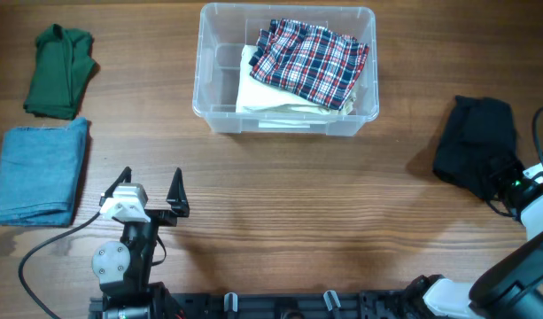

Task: Pack container
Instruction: 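Lower the right gripper onto the navy cloth and grasp it, then lift the navy cloth off the table with the right gripper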

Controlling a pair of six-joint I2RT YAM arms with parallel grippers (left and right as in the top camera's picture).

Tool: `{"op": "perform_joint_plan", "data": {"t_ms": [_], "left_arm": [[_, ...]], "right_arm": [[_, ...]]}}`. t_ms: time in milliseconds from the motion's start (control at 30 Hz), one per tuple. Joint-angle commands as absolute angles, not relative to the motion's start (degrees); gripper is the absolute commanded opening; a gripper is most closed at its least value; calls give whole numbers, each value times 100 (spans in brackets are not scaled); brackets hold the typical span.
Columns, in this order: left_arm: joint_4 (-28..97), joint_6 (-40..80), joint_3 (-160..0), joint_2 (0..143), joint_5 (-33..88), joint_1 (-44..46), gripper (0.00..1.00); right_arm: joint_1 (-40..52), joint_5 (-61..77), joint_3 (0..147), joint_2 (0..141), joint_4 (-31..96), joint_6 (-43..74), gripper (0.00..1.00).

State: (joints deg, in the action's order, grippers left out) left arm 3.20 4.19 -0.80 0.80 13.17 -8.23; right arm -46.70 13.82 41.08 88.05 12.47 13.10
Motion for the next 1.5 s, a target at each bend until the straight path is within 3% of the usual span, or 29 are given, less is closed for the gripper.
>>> {"op": "perform_joint_plan", "data": {"t_ms": [0,867,967,1067,1100,1167,1300,1467], "left_arm": [[318,493,-32,38,1258,-849,100],[318,493,-32,38,1258,-849,100],[318,495,-32,38,1258,-849,100],[318,493,-32,38,1258,-849,100],[318,493,-32,38,1258,-849,100],[318,493,-32,38,1258,-849,100],[318,493,-32,38,1258,-849,100],[318,493,-32,38,1258,-849,100]], "right_arm": [[-4698,1315,4178,9059,1140,1203,99],[-4689,3186,4178,10134,646,1050,98],[-4685,3208,4176,10221,644,1046,92],[-4683,3227,4176,10278,615,1041,78],[-4683,3227,4174,10283,552,1041,50],[-4683,3227,4174,10283,523,1041,40],[-4683,3232,4174,10283,469,1044,23],[-4681,3332,4180,10276,340,1024,16]]}}
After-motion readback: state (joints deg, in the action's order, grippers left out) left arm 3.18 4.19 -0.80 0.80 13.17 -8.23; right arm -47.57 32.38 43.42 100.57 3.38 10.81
